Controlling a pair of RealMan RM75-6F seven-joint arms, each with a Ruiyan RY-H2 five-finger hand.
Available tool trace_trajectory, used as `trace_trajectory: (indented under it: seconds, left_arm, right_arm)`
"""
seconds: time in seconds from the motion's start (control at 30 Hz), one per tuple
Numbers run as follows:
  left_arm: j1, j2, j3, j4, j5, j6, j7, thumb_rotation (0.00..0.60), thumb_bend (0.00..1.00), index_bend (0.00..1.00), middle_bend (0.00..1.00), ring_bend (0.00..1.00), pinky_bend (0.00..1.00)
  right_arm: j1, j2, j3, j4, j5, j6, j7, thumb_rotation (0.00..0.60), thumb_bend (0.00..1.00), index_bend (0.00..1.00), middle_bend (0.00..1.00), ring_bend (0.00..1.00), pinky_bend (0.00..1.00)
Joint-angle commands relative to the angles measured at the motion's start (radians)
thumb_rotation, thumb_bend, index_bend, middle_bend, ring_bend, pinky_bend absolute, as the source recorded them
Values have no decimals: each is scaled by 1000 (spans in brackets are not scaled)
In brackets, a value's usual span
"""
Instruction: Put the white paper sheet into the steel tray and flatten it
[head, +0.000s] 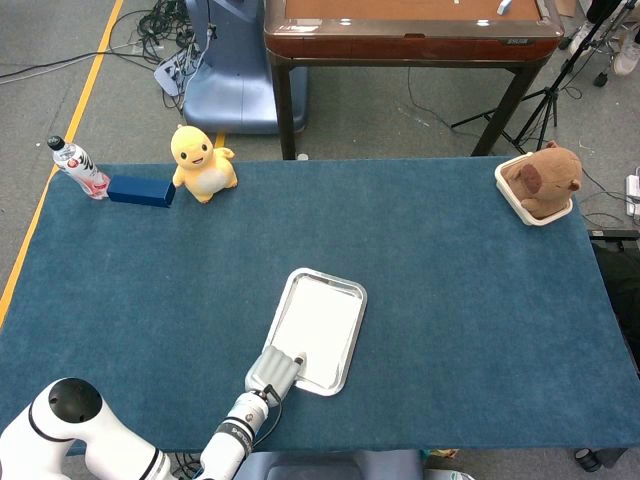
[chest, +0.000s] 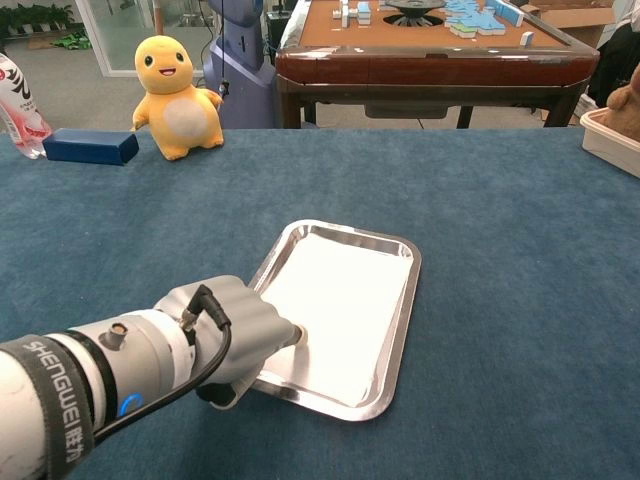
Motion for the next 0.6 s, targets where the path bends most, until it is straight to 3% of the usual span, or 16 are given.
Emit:
trace_trajectory:
  seconds: [0.03,0.6]
  left_arm:
    - [0,2,-4,4,-7,1,0,600,944,108,1000,841,862]
    - [-6,-9,4,-25,0,22,13,600,944,105,1000,843,863]
  right_arm:
    - [1,0,1,-1,0,0,-1,600,0,202,304,157,332]
    - [0,2,5,-3,1,3,3,600,0,202,304,157,333]
